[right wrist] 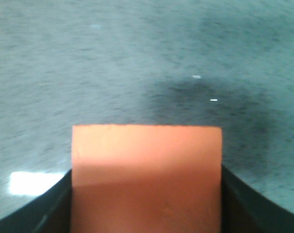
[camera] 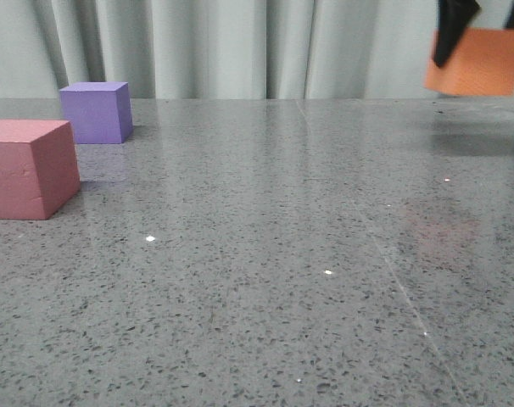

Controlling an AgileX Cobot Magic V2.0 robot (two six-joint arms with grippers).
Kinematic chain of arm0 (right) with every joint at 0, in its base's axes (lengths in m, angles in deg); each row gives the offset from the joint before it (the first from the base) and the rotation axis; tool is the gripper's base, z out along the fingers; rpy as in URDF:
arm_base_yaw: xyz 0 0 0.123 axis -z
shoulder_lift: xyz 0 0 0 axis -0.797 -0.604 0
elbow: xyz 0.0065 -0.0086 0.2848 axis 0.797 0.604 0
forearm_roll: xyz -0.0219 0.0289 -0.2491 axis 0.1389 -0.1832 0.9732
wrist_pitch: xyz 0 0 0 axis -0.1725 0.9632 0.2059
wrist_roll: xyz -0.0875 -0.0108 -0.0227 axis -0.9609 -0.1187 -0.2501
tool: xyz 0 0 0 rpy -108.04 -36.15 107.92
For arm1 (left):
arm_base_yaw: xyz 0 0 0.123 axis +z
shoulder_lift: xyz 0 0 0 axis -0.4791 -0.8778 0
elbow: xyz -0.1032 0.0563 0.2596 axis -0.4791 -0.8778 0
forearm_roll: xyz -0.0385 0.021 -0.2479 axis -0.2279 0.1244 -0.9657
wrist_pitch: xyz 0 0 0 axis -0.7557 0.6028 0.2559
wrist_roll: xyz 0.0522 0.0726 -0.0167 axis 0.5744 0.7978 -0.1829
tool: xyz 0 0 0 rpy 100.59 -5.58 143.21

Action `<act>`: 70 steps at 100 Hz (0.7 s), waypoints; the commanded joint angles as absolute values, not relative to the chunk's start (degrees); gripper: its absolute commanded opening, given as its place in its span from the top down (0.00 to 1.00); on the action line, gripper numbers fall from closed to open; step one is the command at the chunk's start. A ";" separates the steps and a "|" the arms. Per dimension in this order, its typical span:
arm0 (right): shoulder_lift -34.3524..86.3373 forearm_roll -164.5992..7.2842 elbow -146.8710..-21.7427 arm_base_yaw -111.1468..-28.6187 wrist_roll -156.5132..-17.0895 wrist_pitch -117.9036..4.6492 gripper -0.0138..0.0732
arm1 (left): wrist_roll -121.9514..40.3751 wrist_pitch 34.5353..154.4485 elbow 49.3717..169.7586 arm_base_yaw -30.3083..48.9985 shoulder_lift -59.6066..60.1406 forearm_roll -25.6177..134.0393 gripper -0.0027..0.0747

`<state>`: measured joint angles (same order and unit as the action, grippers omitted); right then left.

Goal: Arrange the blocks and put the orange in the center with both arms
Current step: 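Lift the orange cube with the right gripper and carry it toward the table center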

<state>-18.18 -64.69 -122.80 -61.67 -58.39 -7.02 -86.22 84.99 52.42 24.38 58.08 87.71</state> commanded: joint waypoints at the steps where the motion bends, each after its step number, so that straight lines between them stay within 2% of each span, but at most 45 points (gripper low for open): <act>1: -15.02 -65.68 -126.87 -65.51 -56.83 -6.92 0.68 | -86.06 80.31 49.39 24.12 59.89 87.14 0.99; 31: -17.72 -63.62 -127.69 -79.64 -43.98 -14.69 0.68 | -86.06 80.31 49.39 24.12 59.89 87.14 0.99; 70: -24.96 -52.91 -129.87 -87.84 -25.75 -17.26 0.68 | -86.06 80.31 49.39 24.12 59.89 87.14 0.99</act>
